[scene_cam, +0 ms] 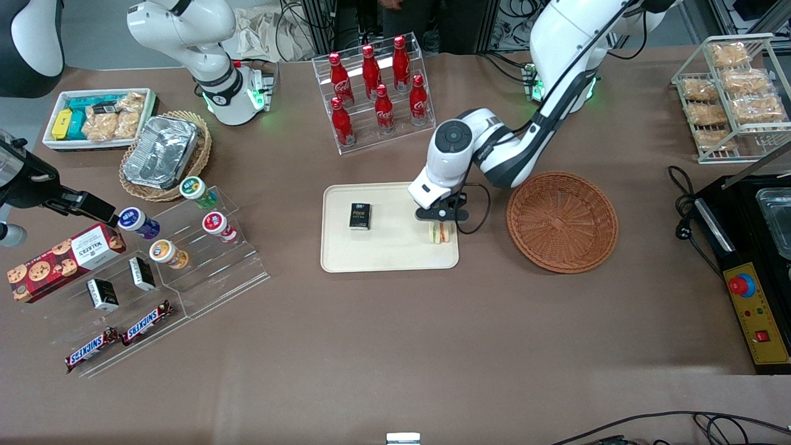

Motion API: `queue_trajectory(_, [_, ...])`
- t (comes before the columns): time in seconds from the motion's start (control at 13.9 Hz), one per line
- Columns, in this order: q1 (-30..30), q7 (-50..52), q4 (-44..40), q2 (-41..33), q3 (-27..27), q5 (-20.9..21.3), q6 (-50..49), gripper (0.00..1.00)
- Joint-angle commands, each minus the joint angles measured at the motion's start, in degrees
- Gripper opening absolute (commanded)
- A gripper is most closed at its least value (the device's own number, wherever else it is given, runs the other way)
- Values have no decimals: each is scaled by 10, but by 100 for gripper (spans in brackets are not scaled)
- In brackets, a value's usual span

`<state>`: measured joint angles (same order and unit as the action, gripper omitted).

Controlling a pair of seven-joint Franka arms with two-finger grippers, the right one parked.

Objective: Place sandwich from basket to tray
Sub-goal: 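Lower the sandwich onto the tray beside the black item and release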

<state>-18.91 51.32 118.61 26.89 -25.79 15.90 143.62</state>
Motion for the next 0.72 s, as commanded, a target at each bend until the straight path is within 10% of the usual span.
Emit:
queue_trajectory(0.0, [-15, 17, -11, 11, 13, 18, 6, 23])
queue_trajectory(0.07, [-15, 15, -11, 11, 14, 18, 6, 84])
queue_trajectory(0.14, [-17, 15, -11, 11, 15, 18, 6, 99])
queue_trajectory(0.65, [-14, 15, -23, -98, 17, 16, -38, 100])
